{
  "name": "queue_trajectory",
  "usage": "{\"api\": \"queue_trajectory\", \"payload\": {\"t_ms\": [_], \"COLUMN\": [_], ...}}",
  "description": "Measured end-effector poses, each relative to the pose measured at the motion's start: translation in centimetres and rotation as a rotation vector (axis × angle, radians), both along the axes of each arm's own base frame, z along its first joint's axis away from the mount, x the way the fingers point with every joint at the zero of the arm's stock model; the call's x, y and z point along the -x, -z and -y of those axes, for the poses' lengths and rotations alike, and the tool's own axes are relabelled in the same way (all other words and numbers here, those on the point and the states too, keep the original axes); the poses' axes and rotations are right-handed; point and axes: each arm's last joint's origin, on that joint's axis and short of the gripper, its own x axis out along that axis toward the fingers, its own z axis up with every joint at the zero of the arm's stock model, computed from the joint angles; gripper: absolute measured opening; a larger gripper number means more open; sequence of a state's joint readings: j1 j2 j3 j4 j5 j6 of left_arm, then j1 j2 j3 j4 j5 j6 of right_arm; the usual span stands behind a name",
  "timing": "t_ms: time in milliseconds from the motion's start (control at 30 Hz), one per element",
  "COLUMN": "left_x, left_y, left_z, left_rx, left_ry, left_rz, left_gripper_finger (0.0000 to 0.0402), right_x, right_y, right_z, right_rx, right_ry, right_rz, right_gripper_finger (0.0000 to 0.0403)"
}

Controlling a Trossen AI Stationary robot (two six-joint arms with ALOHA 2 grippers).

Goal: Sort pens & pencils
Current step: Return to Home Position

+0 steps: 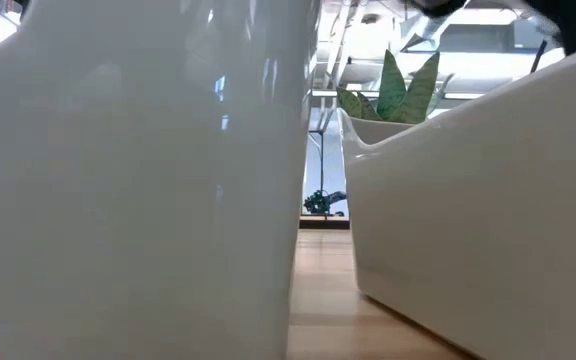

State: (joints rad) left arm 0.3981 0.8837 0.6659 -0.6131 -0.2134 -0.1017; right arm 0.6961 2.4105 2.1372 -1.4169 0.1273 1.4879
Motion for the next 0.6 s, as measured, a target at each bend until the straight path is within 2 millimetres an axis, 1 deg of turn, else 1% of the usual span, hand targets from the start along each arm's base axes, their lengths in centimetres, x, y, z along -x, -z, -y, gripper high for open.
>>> {"api": "queue_trajectory", "payload": {"t_ms": [133,233,367,500,600], "left_x": [0.0,0.0,0.0,0.0,0.0], "left_y": [0.0,0.0,0.0,0.0,0.0], "left_z": [0.0,0.0,0.0,0.0,0.0], "left_rx": [0.000,-0.001,0.010,0.013,0.019], "left_ry": [0.000,0.000,-0.016,-0.020,-0.028], "left_rz": [0.001,0.001,0.011,0.013,0.018], "left_gripper_finger": [0.0079,0.0079,0.0079,0.0079,0.0079], "right_x": [0.0,-0.4,-1.2,-1.9,-2.5], "right_y": [-0.1,-0.2,-0.2,-0.3,0.1], "right_z": [1.2,2.2,3.5,5.1,6.4], "right_rx": [0.048,0.064,0.078,0.131,0.146], "right_ry": [0.013,-0.016,-0.064,-0.087,-0.100], "right_rz": [-0.061,-0.095,-0.121,-0.137,-0.150], "right_gripper_finger": [0.0128,0.0130,0.0129,0.0130,0.0131]}}
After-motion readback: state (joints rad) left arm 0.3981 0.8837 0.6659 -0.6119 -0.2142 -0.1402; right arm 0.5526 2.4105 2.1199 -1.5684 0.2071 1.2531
